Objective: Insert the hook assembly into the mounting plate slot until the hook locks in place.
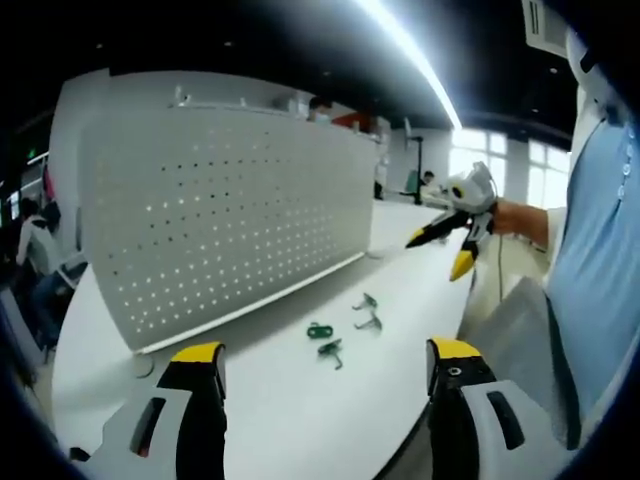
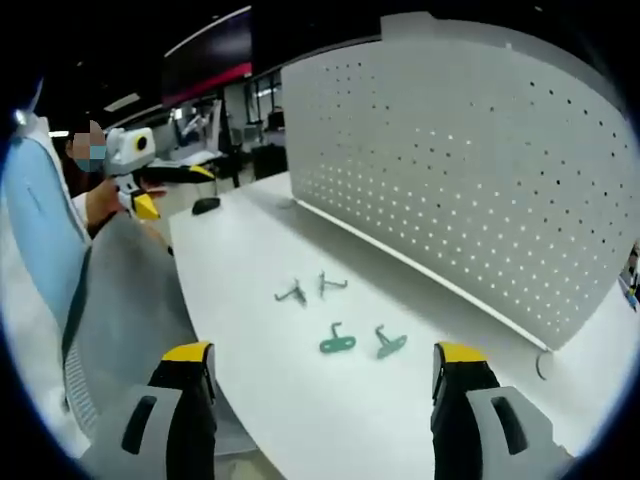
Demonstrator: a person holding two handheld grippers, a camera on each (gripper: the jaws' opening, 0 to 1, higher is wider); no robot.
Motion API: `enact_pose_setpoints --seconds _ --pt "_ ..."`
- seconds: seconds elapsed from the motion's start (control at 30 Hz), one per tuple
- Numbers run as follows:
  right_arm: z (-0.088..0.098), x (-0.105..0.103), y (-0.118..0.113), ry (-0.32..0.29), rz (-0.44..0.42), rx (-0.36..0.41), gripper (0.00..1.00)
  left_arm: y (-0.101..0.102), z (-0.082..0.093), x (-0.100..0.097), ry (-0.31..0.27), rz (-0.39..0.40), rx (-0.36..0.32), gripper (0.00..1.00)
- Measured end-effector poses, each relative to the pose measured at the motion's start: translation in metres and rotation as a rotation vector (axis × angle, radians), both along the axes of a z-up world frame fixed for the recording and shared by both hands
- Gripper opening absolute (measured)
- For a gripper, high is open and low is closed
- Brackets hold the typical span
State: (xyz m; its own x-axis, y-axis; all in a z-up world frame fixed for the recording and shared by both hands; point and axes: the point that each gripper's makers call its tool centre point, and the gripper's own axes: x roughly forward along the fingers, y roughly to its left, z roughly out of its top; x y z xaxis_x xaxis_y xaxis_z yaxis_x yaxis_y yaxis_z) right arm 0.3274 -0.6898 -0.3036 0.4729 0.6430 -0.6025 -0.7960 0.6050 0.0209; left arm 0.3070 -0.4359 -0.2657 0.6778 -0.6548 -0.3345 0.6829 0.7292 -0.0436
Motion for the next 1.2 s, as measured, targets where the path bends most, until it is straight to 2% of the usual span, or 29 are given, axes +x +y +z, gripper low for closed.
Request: enact_pose_setpoints --seconds 0.67,0.93,1.2 --pt "-0.006 0.002 0.012 0.003 0.037 -0.062 0.90 -0.009 -0.001 -0.007 -0.008 -0.020 0.003 0.84" --pt "-0.007 -0.001 0.011 0.004 0.033 -0.065 0.89 -0.013 -0.001 -0.009 -0.011 -0.028 0.001 0.83" --pt "-0.007 -0.001 0.025 0.004 0.065 -0.063 0.88 -0.014 -0.003 -0.011 -0.011 -0.031 0.004 0.82"
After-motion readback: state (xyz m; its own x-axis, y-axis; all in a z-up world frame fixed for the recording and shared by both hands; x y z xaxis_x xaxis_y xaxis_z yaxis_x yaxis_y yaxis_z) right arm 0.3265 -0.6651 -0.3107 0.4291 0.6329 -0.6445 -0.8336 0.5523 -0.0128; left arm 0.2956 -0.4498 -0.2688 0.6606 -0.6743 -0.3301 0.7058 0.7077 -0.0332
